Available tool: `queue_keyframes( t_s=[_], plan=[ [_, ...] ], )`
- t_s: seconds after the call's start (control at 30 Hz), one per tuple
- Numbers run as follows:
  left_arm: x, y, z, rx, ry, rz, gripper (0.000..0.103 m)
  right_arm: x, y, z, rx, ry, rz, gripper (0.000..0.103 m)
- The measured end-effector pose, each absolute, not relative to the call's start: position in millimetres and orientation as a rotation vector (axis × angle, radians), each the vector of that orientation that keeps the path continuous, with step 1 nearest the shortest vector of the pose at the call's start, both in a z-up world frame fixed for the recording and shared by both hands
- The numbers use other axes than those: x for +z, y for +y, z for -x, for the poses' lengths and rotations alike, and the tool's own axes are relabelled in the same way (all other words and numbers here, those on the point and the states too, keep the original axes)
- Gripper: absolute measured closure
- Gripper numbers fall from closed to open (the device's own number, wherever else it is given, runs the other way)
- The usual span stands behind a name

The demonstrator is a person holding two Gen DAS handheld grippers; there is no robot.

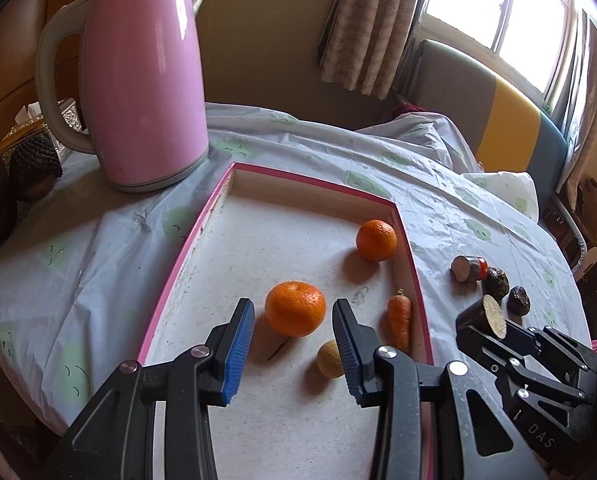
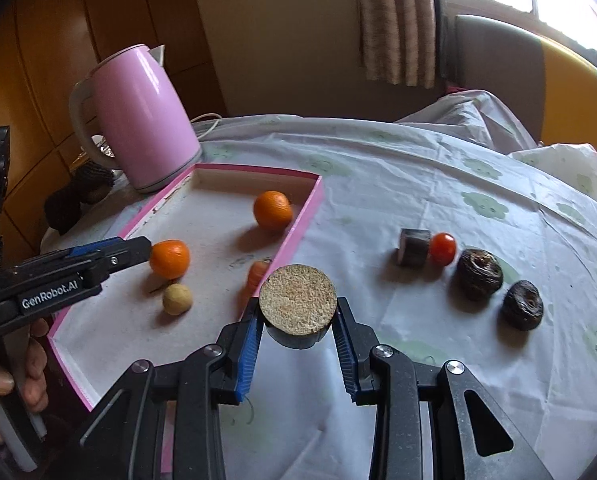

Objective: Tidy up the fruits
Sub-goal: 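Carry the taro slice into the pink tray with the right tool and open it, then grasp the dark round taro root with the right tool while the left tool moves to the eggplant slice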

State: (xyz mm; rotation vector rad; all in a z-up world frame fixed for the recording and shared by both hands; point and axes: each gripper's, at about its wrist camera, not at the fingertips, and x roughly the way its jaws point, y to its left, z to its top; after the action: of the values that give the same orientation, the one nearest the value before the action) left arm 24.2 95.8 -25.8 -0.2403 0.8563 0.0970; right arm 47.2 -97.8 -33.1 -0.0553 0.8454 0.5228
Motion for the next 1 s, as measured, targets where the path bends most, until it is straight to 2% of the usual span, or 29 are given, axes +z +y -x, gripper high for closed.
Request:
queue_keyframes(
  t_s=[0.3,0.67,0.8,1.0],
  plan=[
    [-27.8,118.1,-19.9,0.144,0.852,0.284,0.062,-31.4,-47.8,-65.8,0.590,0.849,0.088,0.066],
    [-14.6,105.0,-24.9,0.061,0.854,0.206,0.062,-16.1,-51.6,-57.4,0.619,0.856,0.197,0.066],
    [0.8,88.9,-30.0,-0.012,0.854,0.149,0.062,3.5,-72.0,-65.2,0.584,0.850,0.238,0.055],
    [3.6,61.5,-15.1,-0.114,0.877,0.086,0.062,-4.7,-114.1,-60.9,0.508,0.950,0.245,0.054]
  ],
)
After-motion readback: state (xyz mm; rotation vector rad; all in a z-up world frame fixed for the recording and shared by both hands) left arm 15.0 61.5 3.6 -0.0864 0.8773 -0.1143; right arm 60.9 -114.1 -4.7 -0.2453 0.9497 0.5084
